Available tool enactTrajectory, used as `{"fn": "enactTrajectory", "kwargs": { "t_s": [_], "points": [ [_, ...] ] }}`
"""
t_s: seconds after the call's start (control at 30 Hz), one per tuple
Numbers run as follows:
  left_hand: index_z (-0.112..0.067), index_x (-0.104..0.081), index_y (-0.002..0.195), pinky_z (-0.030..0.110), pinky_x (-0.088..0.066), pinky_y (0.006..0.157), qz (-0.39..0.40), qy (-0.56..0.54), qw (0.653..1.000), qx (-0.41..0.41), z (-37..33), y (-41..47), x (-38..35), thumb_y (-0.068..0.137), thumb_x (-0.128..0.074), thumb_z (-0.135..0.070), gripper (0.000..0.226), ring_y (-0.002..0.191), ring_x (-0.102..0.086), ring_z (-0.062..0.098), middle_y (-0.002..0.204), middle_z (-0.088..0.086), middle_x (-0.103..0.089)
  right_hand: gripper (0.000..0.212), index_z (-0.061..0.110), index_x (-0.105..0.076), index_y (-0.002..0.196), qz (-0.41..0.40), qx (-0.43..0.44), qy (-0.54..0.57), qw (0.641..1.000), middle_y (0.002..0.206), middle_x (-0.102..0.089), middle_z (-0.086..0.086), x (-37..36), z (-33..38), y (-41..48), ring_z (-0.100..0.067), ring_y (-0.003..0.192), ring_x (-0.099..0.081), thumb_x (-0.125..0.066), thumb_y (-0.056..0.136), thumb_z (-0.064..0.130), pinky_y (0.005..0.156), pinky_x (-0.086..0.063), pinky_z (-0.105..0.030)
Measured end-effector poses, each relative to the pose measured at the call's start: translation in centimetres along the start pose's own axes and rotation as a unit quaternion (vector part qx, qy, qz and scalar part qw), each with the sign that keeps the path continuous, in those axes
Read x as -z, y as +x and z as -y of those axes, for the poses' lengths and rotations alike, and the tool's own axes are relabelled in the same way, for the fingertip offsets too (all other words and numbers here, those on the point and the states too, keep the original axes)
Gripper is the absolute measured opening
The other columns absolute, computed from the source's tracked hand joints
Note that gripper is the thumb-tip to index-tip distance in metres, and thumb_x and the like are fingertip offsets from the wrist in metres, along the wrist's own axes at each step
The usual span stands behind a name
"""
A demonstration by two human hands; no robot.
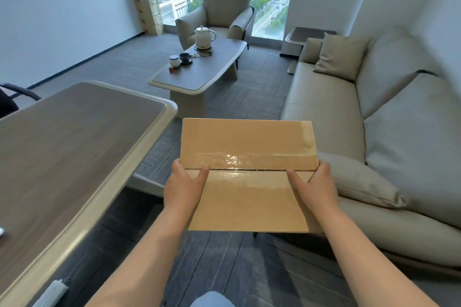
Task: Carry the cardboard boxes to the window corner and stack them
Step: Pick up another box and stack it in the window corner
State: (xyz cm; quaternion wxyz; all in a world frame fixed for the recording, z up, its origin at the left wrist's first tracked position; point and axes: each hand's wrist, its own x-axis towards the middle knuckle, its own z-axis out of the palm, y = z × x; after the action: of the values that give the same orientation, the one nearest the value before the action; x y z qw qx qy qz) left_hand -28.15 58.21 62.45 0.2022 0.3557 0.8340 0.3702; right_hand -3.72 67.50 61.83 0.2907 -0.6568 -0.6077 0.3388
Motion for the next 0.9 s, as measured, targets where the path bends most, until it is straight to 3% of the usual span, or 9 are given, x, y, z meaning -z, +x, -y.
{"fn": "enactTrajectory", "kwargs": {
  "t_s": [0.4, 0.6, 0.9],
  "points": [
    [-0.010, -0.038, 0.123, 0.032, -0.039, 0.076, -0.005, -0.003, 1.000, 0.018, 0.2, 19.9, 0.1, 0.085, -0.057, -0.047, 0.056, 0.099, -0.054, 0.027, 0.115, 0.007, -0.057, 0.061, 0.008, -0.037, 0.116, 0.008, -0.005, -0.016, 1.000, 0.115, -0.055, -0.009, -11.3, 8.2, 14.8, -0.029, 0.104, -0.054, -0.067, 0.079, 0.045, 0.078, -0.041, -0.034],
    [-0.007, -0.031, 0.133, 0.039, -0.046, 0.088, 0.013, 0.017, 1.000, -0.006, -1.6, 29.8, 0.4, 0.085, -0.055, -0.050, 0.069, 0.110, -0.055, 0.031, 0.124, 0.012, -0.055, 0.058, 0.008, -0.037, 0.116, -0.010, -0.012, -0.010, 1.000, 0.106, -0.048, -0.002, -15.1, 12.6, 21.0, -0.019, 0.088, -0.045, -0.066, 0.080, 0.044, 0.073, -0.037, -0.031],
    [-0.007, -0.030, 0.133, 0.033, -0.041, 0.079, 0.022, 0.018, 1.000, -0.006, -5.0, 39.9, -2.7, 0.086, -0.055, -0.049, 0.068, 0.109, -0.054, 0.030, 0.124, 0.012, -0.055, 0.061, 0.008, -0.037, 0.119, -0.023, -0.015, -0.007, 1.000, 0.114, -0.053, -0.006, -17.6, 15.1, 31.2, -0.022, 0.092, -0.050, -0.067, 0.080, 0.044, 0.075, -0.039, -0.032]
  ]
}}
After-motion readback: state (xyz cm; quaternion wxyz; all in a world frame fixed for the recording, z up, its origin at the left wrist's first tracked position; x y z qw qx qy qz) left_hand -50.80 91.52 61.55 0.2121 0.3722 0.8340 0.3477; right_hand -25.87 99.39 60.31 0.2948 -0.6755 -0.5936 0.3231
